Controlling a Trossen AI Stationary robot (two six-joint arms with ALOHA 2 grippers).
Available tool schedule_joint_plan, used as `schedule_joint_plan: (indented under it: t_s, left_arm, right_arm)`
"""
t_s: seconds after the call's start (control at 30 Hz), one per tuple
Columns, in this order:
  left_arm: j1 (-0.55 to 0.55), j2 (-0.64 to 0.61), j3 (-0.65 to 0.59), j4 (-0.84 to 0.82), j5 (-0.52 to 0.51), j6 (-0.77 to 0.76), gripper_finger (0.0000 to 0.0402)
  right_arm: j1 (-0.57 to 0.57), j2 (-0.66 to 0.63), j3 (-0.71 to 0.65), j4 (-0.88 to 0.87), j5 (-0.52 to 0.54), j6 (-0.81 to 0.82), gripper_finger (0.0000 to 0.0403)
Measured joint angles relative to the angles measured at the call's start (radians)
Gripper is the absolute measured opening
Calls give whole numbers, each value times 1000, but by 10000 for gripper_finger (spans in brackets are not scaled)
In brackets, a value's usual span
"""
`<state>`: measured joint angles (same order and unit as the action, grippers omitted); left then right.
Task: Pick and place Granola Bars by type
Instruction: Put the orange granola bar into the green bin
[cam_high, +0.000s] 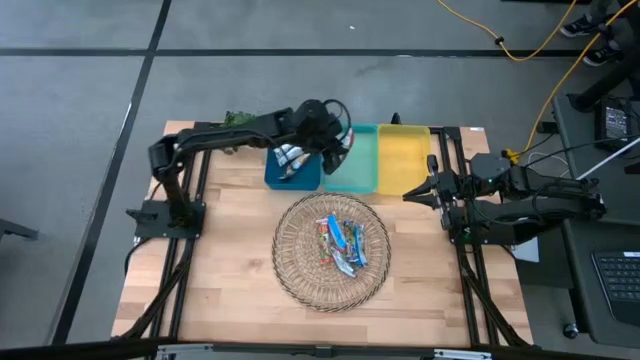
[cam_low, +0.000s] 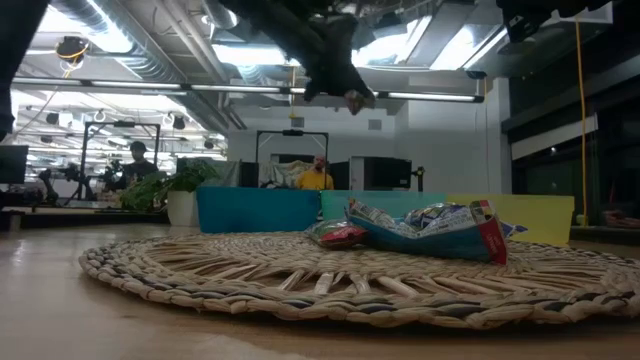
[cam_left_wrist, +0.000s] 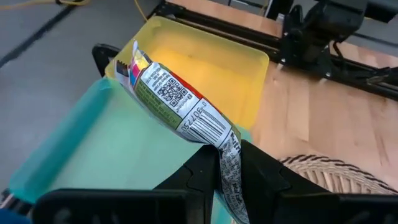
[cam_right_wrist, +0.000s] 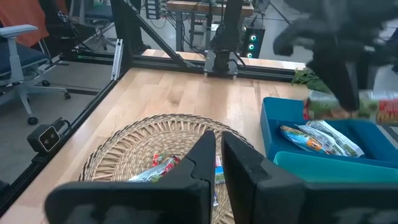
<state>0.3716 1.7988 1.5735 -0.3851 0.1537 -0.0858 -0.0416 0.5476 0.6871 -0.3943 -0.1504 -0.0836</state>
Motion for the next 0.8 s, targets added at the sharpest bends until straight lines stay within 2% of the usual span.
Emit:
schedule_joint_plan:
  t_s: [0.13, 0.67, 0.8]
  left_arm:
    - [16, 67, 35, -4, 19, 4, 56]
    - [37, 270, 38, 22, 25, 13, 56]
    - [37, 310, 38, 31, 56, 13, 56]
  right_arm:
    - [0, 0, 0, 0, 0, 0, 32]
    - [0, 0, 0, 0, 0, 0, 32]
    - [0, 0, 0, 0, 0, 0, 32]
